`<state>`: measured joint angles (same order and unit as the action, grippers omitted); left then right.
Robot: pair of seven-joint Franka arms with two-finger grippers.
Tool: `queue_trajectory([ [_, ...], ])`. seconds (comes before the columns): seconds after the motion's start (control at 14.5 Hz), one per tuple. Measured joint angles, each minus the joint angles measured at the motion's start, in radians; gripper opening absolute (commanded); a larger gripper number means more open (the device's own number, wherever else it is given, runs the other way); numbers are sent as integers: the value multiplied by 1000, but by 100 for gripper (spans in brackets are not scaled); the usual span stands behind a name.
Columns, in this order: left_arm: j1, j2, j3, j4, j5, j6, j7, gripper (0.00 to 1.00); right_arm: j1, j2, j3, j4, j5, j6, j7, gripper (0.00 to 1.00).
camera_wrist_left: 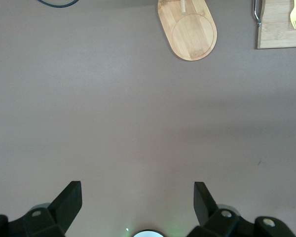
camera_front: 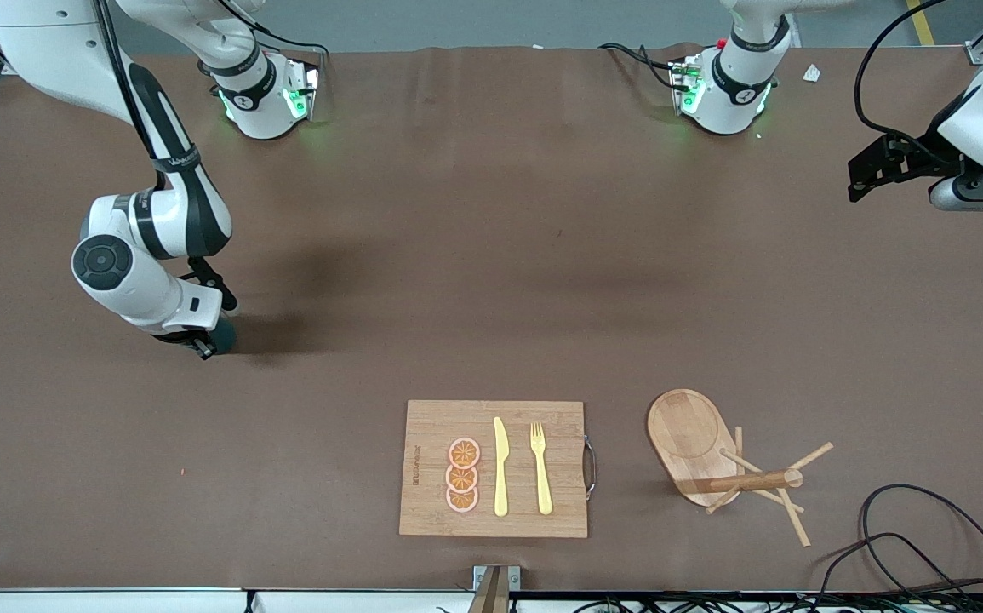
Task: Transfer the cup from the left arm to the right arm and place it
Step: 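Carry the teal mug with the right gripper away from the stand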
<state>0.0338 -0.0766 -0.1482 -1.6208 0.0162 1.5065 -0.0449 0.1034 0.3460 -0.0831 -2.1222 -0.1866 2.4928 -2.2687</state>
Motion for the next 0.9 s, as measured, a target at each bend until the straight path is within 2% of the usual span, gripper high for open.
queue_trajectory([
  [0.21, 1, 0, 4, 0, 0, 0, 0, 100, 0, 1, 13, 8, 2, 11, -130, 1],
  [0.69, 1, -1, 6, 1, 0, 7, 0, 100, -5, 1, 13, 8, 2, 11, -159, 3],
  [0.76, 1, -1, 6, 2, 0, 8, 0, 100, -5, 1, 13, 8, 2, 11, -159, 41],
  [0.83, 1, -1, 6, 3, 0, 9, 0, 100, -5, 1, 13, 8, 2, 11, -159, 88],
  [0.9, 1, -1, 6, 4, 0, 9, 0, 100, -6, 1, 13, 8, 2, 11, -159, 100],
])
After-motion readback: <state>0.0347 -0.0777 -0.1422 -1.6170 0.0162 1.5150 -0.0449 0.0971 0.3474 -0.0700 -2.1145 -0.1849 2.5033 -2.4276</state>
